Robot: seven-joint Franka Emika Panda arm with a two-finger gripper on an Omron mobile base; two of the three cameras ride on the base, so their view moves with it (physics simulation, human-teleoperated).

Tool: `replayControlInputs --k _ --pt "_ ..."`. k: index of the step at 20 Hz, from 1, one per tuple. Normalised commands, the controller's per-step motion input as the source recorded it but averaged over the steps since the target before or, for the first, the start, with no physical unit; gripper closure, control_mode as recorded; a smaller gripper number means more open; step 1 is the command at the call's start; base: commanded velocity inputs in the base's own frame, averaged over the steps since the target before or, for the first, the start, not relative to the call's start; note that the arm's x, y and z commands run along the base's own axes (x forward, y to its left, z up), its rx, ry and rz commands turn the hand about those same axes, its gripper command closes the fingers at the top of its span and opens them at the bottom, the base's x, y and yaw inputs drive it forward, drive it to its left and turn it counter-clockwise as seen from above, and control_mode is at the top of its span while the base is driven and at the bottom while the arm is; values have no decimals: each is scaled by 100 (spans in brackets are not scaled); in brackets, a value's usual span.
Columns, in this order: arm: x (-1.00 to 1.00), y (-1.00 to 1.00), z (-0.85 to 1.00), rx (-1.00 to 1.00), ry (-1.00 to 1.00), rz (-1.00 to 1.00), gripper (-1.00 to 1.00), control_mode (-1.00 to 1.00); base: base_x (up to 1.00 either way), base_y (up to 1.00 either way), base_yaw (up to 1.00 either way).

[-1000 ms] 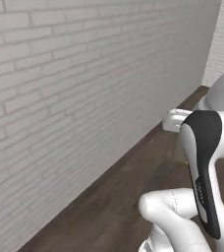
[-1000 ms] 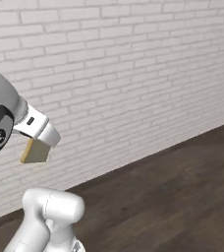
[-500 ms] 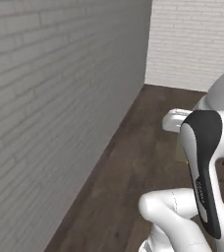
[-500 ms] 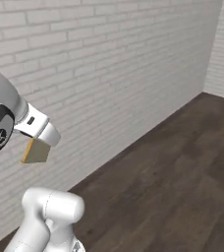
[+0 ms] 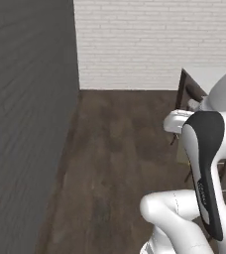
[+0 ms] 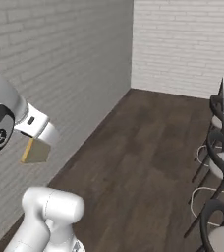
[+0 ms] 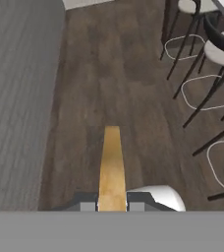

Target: Start the toaster. Once the lever pops up, take the bread to the plate on the dining counter.

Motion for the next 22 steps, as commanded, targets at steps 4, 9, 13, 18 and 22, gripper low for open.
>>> replayControlInputs --k 4,9,13,18,22 --pt "0 0 0 0 0 0 100 100 78 11 -59" --pt "0 0 0 0 0 0 100 100 88 18 -57" --pt "0 0 0 0 0 0 100 100 85 19 -57" --pt "0 0 0 0 0 0 100 100 63 17 -63" --pt "0 0 0 0 0 0 100 100 30 14 -75"
